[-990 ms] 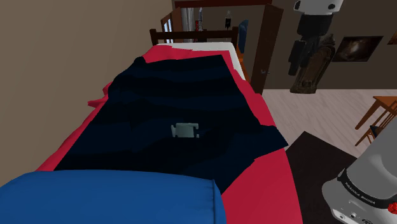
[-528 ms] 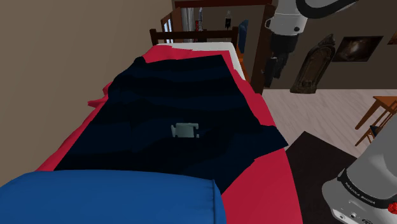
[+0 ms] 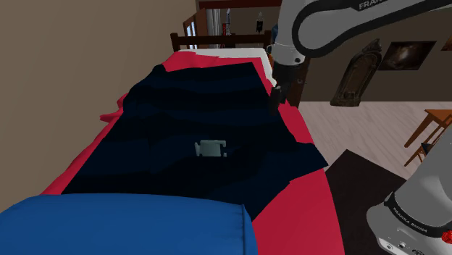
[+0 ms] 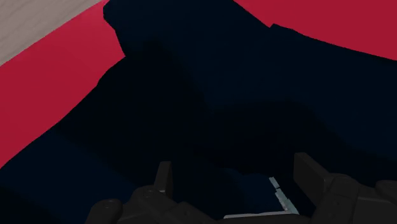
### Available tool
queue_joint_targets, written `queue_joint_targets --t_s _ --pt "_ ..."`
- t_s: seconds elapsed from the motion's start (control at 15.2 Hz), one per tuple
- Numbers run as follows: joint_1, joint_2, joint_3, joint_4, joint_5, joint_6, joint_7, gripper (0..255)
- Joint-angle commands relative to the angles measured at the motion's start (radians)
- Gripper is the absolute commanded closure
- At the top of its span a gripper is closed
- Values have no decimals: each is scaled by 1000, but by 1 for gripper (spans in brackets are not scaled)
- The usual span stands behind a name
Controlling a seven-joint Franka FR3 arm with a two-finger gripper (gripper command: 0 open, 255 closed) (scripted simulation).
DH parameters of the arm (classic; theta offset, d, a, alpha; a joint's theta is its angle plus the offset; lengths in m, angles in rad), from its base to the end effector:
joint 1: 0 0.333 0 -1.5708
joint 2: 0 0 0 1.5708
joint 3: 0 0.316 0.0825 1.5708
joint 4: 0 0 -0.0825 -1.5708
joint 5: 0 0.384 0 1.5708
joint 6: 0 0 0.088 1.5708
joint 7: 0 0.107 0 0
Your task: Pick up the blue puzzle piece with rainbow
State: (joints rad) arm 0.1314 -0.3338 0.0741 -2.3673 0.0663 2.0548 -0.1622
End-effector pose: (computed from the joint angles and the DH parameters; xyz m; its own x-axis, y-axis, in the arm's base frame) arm 0.4350 0.0955 0.4555 0.9447 0.3270 0.0257 0.3277 -0.9443 -0.0313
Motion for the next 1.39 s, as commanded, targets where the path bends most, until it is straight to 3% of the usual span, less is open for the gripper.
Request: queue_joint_targets --t_s 0.0,0.53,1.06,1.32 --pt "14 62 14 24 0 49 -13 0" --pt "67 320 75 146 -32 219 -38 0" --pt "130 579 120 325 -115 328 -39 0" --pt "136 615 117 323 -127 367 -34 0"
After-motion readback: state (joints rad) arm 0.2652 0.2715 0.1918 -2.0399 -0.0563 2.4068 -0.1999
